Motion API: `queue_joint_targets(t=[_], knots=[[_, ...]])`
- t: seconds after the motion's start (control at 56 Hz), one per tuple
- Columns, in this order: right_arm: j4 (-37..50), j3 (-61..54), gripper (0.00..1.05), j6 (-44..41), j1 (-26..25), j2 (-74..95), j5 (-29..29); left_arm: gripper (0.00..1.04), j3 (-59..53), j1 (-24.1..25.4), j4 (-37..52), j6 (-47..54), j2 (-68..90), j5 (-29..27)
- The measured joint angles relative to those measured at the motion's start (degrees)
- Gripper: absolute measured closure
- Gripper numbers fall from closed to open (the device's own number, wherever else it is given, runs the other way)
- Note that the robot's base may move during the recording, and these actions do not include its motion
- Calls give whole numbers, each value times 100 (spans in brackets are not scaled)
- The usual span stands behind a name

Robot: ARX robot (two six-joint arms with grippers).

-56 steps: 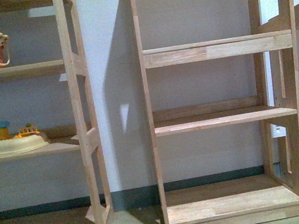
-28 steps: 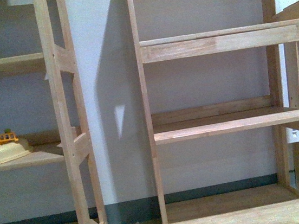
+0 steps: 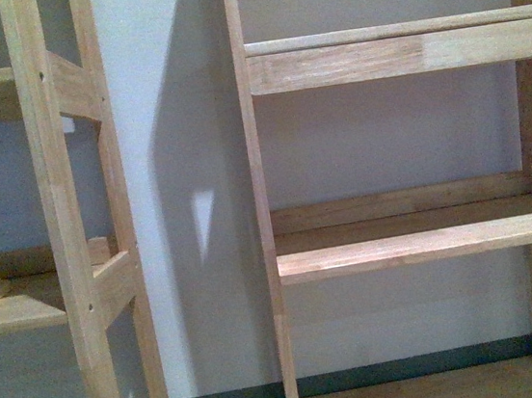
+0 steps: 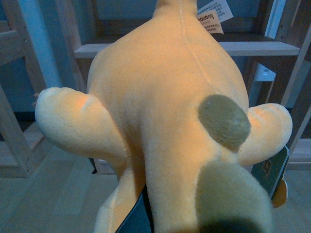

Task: Put away toys

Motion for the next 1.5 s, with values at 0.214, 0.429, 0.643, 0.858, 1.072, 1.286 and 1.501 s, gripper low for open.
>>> queue_joint_targets(t=[0.214,0.429,0.643,0.858,1.072,1.286,1.501], knots=[[0,0,98,-2,0,0,0,6,0,0,0,0,0,0],[0,0,98,0,0,0,0,6,0,0,0,0,0,2],[0,0,98,-2,0,2,-2,6,0,0,0,0,2,2],[0,0,98,-2,0,4,0,6,0,0,0,0,0,2],[-46,7,98,39,46,22,103,6,0,0,0,0,0,2],[-319,426,98,525,1073,763,2378,6,0,0,0,0,2,0],[885,2253,98,-474,2736,2004,4085,6,0,0,0,0,2,0]])
